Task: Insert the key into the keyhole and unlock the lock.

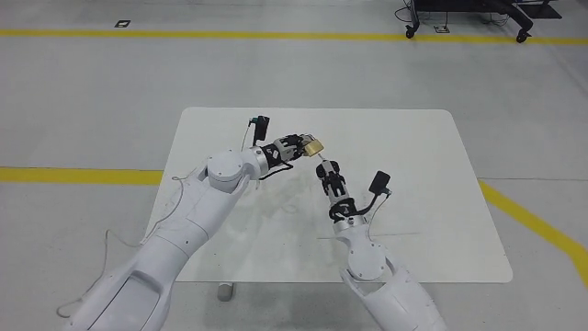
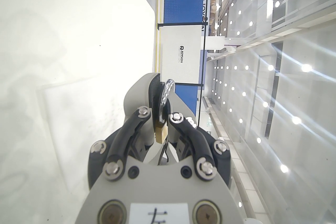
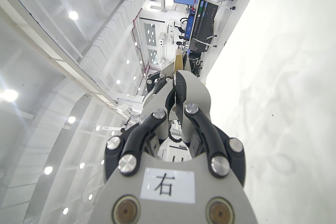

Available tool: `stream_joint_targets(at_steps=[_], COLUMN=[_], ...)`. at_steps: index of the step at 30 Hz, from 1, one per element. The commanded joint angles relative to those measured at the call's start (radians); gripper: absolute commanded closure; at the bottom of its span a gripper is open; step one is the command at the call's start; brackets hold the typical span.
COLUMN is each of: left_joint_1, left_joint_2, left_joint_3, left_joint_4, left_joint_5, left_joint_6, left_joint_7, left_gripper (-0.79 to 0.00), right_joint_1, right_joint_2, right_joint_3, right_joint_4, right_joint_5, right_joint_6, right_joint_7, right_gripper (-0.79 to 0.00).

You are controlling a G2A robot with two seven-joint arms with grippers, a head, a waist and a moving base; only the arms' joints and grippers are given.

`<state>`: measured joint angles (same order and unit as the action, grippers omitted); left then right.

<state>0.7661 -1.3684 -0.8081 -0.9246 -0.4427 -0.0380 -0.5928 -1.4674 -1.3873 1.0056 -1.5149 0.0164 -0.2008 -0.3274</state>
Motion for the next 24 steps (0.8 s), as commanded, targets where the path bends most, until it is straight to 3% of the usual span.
stream_joint_targets(at_steps=[1, 24], left_joint_1=[0.0, -0.001], left_joint_2=[-0.001, -0.018], left_joint_3=[-0.003, -0.024], left_joint_4=[0.001, 0.015], left_joint_5=[0.003, 0.06], left_joint_6=[0.002, 0.012], left_joint_7=[-0.004, -0.042], left_gripper=[0.0, 0.0], right_joint_1=[0.003, 0.018], right_joint_2=[-0.003, -0.028], right_joint_3=[-0.004, 0.012], right_joint_4=[0.002, 0.033], right_joint_5=[-0.007, -0.035], right_joint_6=[0.009, 0.036], right_joint_7=[-0.003, -0.004], right_gripper=[0.0, 0.0])
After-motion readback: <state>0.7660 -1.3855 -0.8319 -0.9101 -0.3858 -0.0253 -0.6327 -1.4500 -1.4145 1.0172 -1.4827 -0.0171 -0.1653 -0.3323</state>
